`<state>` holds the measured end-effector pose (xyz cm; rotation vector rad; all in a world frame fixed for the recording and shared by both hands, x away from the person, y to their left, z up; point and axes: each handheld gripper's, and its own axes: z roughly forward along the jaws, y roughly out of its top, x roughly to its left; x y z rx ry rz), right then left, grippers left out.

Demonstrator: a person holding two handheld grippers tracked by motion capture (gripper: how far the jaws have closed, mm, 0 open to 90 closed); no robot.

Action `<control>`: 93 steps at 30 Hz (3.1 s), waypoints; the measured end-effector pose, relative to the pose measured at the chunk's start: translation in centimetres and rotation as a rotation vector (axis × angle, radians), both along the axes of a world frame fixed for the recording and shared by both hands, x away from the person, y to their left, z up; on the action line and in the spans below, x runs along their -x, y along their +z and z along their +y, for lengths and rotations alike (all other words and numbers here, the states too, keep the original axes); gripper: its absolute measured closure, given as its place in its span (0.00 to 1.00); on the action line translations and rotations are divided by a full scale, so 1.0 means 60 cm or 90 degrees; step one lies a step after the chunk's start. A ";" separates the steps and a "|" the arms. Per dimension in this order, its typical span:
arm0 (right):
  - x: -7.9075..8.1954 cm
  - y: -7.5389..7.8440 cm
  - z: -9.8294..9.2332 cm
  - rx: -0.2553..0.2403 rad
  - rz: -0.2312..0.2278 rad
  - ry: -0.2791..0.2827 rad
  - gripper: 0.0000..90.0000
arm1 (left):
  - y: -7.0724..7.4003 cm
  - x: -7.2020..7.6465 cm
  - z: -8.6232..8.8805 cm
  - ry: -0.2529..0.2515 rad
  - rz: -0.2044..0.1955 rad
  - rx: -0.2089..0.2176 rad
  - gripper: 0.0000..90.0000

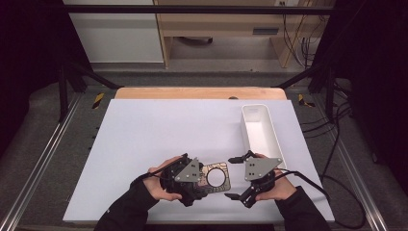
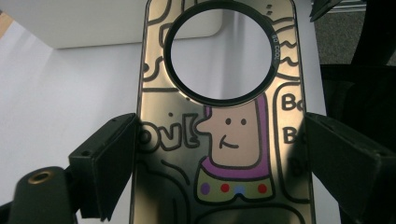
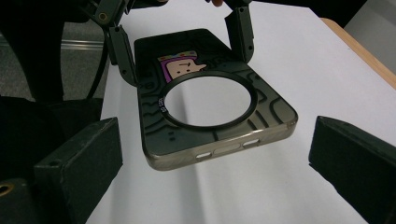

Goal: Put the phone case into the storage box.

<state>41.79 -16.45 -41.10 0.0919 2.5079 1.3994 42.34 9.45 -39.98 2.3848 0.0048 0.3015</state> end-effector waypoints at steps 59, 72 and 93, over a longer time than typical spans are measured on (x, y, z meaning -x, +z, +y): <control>0.001 -0.030 0.022 -0.001 -0.017 0.089 0.12 | -0.014 0.010 -0.012 -0.054 0.012 0.007 0.13; 0.001 -0.028 0.021 0.002 -0.004 0.091 0.13 | -0.014 0.010 -0.013 -0.058 0.017 0.010 0.13; -0.002 -0.027 0.020 0.013 0.018 0.086 0.13 | -0.016 0.004 -0.009 -0.035 0.048 0.021 0.10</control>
